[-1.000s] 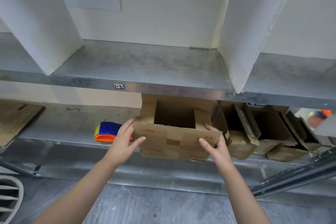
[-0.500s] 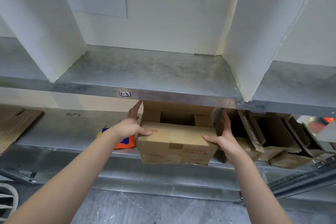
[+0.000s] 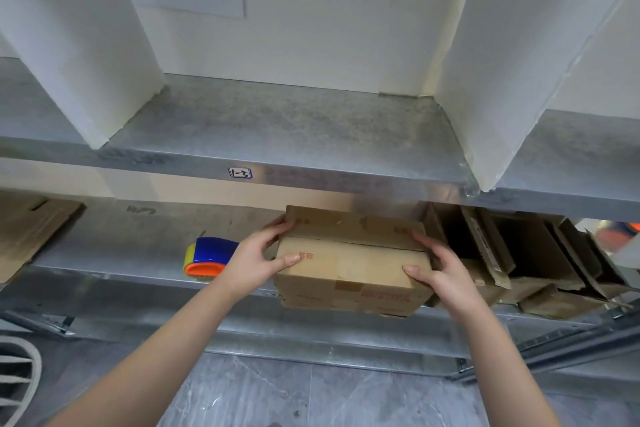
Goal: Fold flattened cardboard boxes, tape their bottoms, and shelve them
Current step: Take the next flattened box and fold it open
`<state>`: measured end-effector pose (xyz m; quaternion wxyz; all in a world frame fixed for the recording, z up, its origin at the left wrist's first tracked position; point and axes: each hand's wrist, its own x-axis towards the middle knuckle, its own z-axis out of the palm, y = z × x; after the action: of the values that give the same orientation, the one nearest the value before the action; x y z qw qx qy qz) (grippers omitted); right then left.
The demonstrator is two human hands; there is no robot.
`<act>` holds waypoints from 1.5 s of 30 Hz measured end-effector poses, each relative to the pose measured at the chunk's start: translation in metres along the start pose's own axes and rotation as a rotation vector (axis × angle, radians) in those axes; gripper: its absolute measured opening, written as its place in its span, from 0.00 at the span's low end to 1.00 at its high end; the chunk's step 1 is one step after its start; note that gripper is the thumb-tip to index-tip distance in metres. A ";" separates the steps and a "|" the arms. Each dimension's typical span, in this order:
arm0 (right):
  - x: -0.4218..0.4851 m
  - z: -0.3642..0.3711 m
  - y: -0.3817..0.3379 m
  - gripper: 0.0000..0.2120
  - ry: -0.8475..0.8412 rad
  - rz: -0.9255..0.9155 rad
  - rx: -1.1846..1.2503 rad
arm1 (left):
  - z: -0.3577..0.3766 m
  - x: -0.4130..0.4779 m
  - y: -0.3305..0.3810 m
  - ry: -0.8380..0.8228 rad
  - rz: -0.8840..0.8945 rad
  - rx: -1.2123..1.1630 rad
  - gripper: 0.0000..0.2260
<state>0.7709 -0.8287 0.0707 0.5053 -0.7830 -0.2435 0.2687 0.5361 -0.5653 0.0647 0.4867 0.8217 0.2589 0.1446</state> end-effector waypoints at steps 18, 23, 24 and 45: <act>0.004 0.025 0.001 0.23 0.196 0.047 -0.071 | 0.002 0.019 -0.001 -0.013 -0.109 0.090 0.28; -0.014 0.031 0.016 0.22 0.205 0.070 -0.013 | 0.009 0.005 -0.006 -0.012 -0.049 0.172 0.29; -0.015 0.031 0.019 0.21 0.206 0.056 -0.035 | 0.012 0.003 -0.007 -0.008 -0.049 0.162 0.29; 0.036 0.041 0.029 0.25 0.156 0.125 -0.136 | 0.031 0.044 -0.030 -0.058 -0.092 0.245 0.28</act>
<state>0.7737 -0.7886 0.0238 0.4505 -0.8477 -0.1720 0.2208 0.5784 -0.5510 0.0228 0.3962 0.8660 0.2979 0.0655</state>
